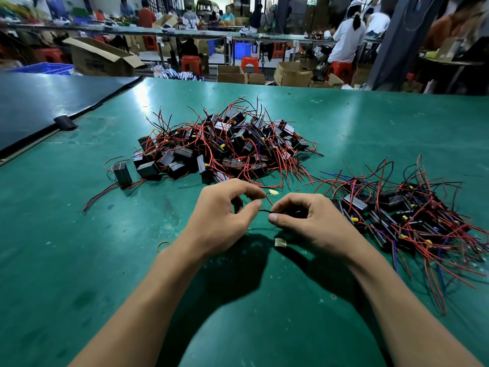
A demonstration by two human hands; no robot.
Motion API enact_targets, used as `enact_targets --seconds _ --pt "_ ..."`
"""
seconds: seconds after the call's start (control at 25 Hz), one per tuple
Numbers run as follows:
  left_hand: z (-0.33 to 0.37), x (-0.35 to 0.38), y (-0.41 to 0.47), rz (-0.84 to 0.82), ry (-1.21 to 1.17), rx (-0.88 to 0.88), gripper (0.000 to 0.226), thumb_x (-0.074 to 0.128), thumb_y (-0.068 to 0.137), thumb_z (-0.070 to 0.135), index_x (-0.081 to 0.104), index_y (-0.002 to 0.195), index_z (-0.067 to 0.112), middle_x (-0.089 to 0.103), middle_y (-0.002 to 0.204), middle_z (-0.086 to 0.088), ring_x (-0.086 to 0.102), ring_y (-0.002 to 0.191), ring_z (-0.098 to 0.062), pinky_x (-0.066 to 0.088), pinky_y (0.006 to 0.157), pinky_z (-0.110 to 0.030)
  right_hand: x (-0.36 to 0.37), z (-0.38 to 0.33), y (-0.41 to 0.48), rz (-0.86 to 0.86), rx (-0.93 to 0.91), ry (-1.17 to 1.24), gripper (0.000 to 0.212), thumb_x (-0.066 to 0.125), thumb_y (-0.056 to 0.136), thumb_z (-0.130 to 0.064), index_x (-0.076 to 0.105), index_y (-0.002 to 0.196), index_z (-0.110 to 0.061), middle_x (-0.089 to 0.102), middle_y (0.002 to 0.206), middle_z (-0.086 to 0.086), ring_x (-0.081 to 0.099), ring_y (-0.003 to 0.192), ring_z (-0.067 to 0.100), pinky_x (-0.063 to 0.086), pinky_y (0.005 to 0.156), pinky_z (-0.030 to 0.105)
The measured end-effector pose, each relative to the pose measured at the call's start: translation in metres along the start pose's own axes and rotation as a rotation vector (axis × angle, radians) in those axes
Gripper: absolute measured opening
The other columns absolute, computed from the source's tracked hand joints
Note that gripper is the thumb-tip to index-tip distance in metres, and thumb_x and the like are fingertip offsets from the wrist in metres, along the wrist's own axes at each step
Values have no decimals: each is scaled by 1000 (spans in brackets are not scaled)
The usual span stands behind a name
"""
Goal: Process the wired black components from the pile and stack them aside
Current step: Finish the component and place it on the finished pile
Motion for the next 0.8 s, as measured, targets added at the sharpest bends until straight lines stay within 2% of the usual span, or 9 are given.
enact_targets --seconds 0.08,0.12,0.2,0.28,0.48,0.8 --pt "-1 4 -1 -13 55 36 26 64 83 -3 75 95 17 66 81 22 58 66 -7 40 64 -7 -1 1 0 -2 8 32 7 77 87 -20 73 82 -21 69 67 -11 60 63 1 49 62 17" --pt "-2 7 -1 -33 83 55 27 64 82 -3 75 97 17 65 79 23 57 63 -8 41 63 -9 -1 2 0 -4 10 44 7 76 88 -20 73 82 -21 68 67 -11 60 63 0 48 62 17" --pt "-4 14 -2 -73 111 69 24 69 82 6 73 100 21 70 80 18 52 55 -9 44 61 -17 -1 3 1 -6 2 32 7 75 89 -19 72 82 -21 68 67 -12 58 62 -1 46 61 15" --pt "-7 18 -1 -79 104 61 23 74 83 16 71 104 25 72 83 14 45 50 -6 40 58 -19 -1 3 1 -5 -4 29 7 74 90 -20 72 83 -21 67 66 -12 55 61 -1 44 59 15" --pt "-10 14 0 21 71 58 11 73 85 12 77 94 18 72 81 12 49 58 21 32 62 2 -1 4 2 12 -8 29 4 74 90 -20 72 87 -22 68 69 -13 57 62 -2 44 60 12" --pt "-11 17 -1 39 6 0 12 76 82 13 79 94 16 67 74 15 50 57 18 33 58 0 0 8 4 35 -9 56 3 72 91 -21 73 88 -22 71 75 -5 61 67 5 50 68 26"
Point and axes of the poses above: each hand's wrist, its own y-axis towards the middle knuckle, its own x-axis out of the palm, z = x × y, the point moved 5 cm from there along y, towards the middle knuckle
